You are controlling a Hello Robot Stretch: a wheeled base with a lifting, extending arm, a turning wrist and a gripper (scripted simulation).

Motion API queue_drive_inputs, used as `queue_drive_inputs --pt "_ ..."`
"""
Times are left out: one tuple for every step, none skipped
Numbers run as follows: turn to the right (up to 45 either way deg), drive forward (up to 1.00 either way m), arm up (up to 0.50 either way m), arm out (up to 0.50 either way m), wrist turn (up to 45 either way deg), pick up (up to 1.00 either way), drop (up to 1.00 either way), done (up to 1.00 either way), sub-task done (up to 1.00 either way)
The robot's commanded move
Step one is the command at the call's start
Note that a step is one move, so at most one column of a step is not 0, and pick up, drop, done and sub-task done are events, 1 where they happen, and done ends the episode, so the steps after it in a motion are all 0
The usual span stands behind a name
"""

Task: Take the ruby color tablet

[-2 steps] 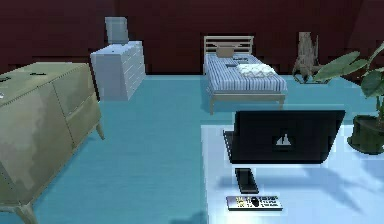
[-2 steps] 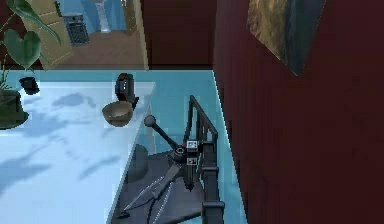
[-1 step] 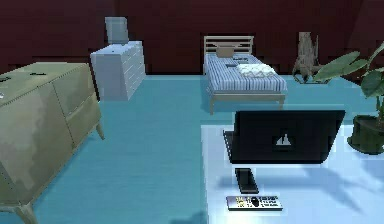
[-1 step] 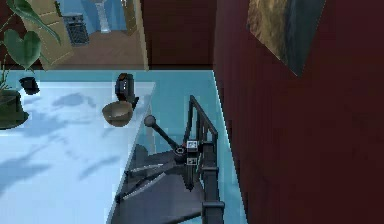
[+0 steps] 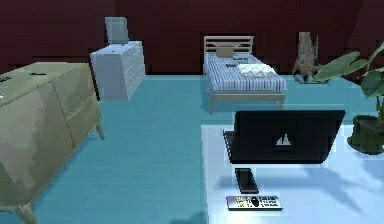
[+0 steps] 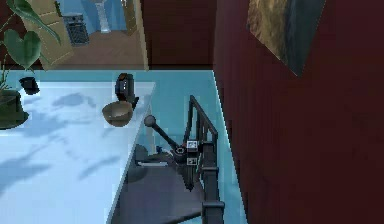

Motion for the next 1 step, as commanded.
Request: queue_drive_inputs --pt "0.0 0.0 0.0 0.0 45.0 0.0 0.0 0.0 0.0"
